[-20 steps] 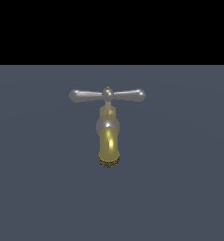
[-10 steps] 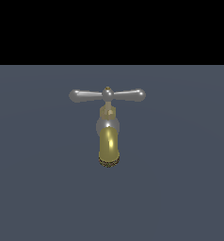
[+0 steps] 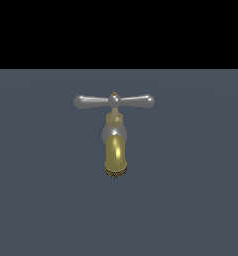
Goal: Turn on the faucet by rotating a designated handle.
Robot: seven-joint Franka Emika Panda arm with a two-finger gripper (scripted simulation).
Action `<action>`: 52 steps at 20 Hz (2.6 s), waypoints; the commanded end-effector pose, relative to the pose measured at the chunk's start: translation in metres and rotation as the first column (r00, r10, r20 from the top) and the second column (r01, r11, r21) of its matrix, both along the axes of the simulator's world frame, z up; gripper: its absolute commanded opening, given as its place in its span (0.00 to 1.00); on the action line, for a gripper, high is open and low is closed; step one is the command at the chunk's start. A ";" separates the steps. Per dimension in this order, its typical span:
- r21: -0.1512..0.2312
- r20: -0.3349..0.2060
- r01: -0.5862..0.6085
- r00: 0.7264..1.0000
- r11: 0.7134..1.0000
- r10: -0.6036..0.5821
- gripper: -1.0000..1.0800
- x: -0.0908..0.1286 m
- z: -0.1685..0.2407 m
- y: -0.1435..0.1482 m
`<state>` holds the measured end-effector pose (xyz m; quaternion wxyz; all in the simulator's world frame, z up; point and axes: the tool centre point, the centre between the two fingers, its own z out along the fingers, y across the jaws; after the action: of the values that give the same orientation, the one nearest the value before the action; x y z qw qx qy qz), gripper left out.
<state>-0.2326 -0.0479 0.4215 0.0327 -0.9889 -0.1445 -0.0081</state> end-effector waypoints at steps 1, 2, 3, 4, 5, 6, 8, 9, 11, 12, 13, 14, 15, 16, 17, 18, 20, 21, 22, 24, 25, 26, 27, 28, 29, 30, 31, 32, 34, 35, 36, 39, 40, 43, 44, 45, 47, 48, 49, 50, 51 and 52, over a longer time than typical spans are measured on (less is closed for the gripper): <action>-0.003 0.002 -0.062 0.998 0.998 0.062 0.00 0.004 -0.010 -0.006; -0.004 0.002 -0.086 0.996 0.996 0.086 0.00 0.006 -0.015 -0.009; -0.006 0.003 -0.109 0.994 0.994 0.110 0.00 0.008 -0.019 -0.011; -0.007 0.003 -0.133 0.991 0.991 0.133 0.00 0.010 -0.023 -0.014; -0.008 0.004 -0.157 0.988 0.988 0.157 0.00 0.013 -0.027 -0.016; -0.009 0.004 -0.181 0.983 0.983 0.181 0.00 0.015 -0.031 -0.018; -0.012 0.005 -0.228 0.974 0.973 0.228 0.00 0.019 -0.039 -0.023; -0.013 0.005 -0.252 0.968 0.968 0.252 0.00 0.022 -0.043 -0.025; -0.016 0.006 -0.298 0.954 0.954 0.299 0.00 0.027 -0.052 -0.029; -0.017 0.006 -0.322 0.947 0.947 0.322 0.00 0.029 -0.056 -0.031; -0.019 0.006 -0.344 0.939 0.939 0.345 0.00 0.032 -0.060 -0.033; -0.020 0.006 -0.367 0.930 0.930 0.367 0.00 0.035 -0.064 -0.035; -0.022 0.006 -0.389 0.921 0.921 0.390 0.00 0.038 -0.068 -0.037; -0.023 0.006 -0.412 0.911 0.911 0.412 0.00 0.040 -0.072 -0.038; -0.025 0.006 -0.434 0.901 0.901 0.434 0.00 0.043 -0.076 -0.040; -0.026 0.006 -0.455 0.890 0.890 0.456 0.00 0.046 -0.080 -0.042; -0.029 0.006 -0.498 0.867 0.867 0.498 0.00 0.052 -0.088 -0.045; -0.030 0.006 -0.518 0.855 0.855 0.519 0.00 0.055 -0.092 -0.046; -0.032 0.006 -0.539 0.842 0.842 0.539 0.00 0.058 -0.096 -0.048; -0.035 0.006 -0.578 0.815 0.815 0.579 0.00 0.064 -0.104 -0.050; -0.036 0.005 -0.598 0.801 0.801 0.598 0.00 0.068 -0.108 -0.051; -0.038 0.005 -0.617 0.787 0.786 0.617 0.00 0.071 -0.112 -0.052; -0.039 0.005 -0.635 0.772 0.772 0.636 0.00 0.074 -0.116 -0.053; -0.040 0.004 -0.653 0.757 0.756 0.654 0.00 0.077 -0.120 -0.054; -0.042 0.004 -0.670 0.741 0.741 0.671 0.00 0.080 -0.124 -0.055; -0.043 0.004 -0.688 0.725 0.725 0.688 0.00 0.084 -0.128 -0.056; -0.044 0.003 -0.704 0.709 0.709 0.705 0.00 0.087 -0.132 -0.057; -0.046 0.003 -0.720 0.693 0.692 0.721 0.00 0.090 -0.135 -0.057; -0.048 0.002 -0.751 0.659 0.659 0.752 0.00 0.097 -0.143 -0.058; -0.050 0.001 -0.766 0.642 0.641 0.767 0.00 0.100 -0.147 -0.058; -0.051 0.001 -0.780 0.625 0.624 0.781 0.00 0.103 -0.150 -0.059; -0.054 -0.001 -0.819 0.572 0.571 0.821 0.00 0.113 -0.161 -0.059; -0.055 -0.001 -0.832 0.554 0.553 0.833 0.00 0.116 -0.165 -0.059; -0.058 -0.003 -0.865 0.499 0.498 0.867 0.00 0.125 -0.175 -0.058; -0.059 -0.003 -0.876 0.480 0.479 0.877 0.00 0.128 -0.179 -0.058; -0.060 -0.004 -0.885 0.462 0.461 0.887 0.00 0.132 -0.182 -0.057; -0.062 -0.005 -0.904 0.425 0.424 0.905 0.00 0.138 -0.189 -0.056; -0.062 -0.005 -0.912 0.406 0.405 0.914 0.00 0.141 -0.192 -0.056; -0.063 -0.005 -0.920 0.388 0.387 0.922 0.00 0.143 -0.195 -0.055; -0.063 -0.006 -0.927 0.371 0.370 0.928 0.00 0.146 -0.198 -0.054; -0.064 -0.006 -0.933 0.355 0.354 0.935 0.00 0.149 -0.201 -0.054; -0.064 -0.006 -0.939 0.340 0.339 0.940 0.00 0.151 -0.204 -0.053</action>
<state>-0.0857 -0.1017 0.2222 0.0019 -0.7362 -0.6768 0.0005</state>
